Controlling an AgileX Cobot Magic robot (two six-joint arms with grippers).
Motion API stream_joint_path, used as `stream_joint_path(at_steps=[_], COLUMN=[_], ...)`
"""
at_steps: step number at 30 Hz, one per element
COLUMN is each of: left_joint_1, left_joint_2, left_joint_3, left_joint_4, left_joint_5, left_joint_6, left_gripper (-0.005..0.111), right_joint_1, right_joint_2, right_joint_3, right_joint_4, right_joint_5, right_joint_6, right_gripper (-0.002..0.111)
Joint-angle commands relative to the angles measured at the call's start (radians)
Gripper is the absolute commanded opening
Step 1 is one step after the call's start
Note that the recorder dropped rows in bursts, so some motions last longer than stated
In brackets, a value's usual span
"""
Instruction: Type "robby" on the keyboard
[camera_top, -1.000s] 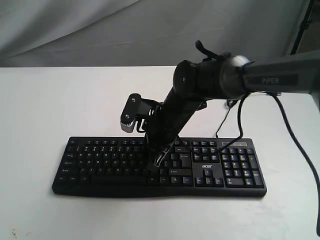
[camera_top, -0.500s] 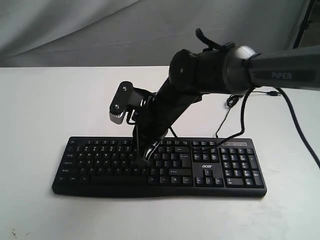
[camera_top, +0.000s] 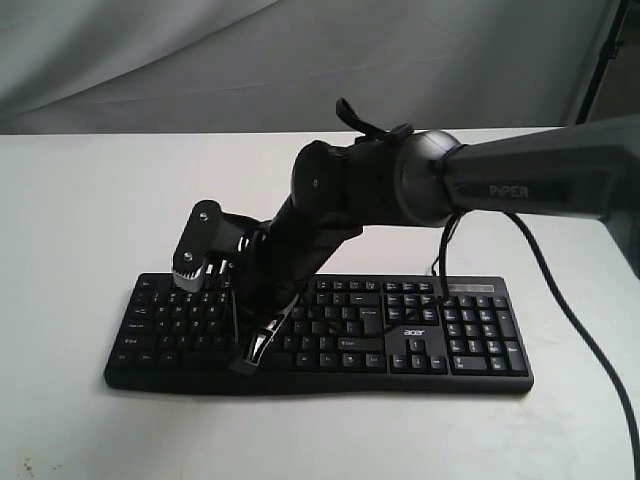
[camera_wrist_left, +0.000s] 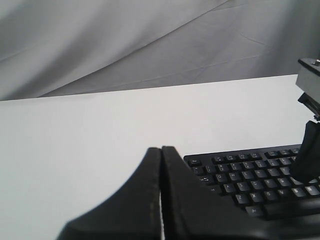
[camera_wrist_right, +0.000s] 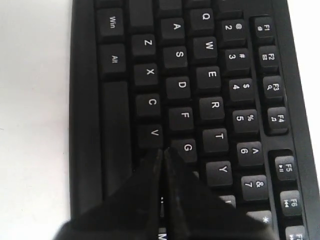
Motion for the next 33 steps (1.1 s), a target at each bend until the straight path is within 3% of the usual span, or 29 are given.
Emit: stream_joint_path(at_steps=[1,33], left_joint_1=[-0.006,-0.006], left_joint_2=[-0.003,-0.003], left_joint_3=[0.004,0.004], left_joint_4=[0.005,0.005], left_joint_5=[-0.005,-0.005], left_joint_6=[-0.003,-0.003], left_gripper=[0.000,0.000], right_joint_1=[0.003,0.012], right_joint_2=[-0.004,0.028], right_joint_3=[0.002,0.002], right_joint_4=[0.021,0.023], right_joint_5=[0.001,-0.014], right_joint_6=[-0.003,-0.009], right_gripper=[0.000,0.000])
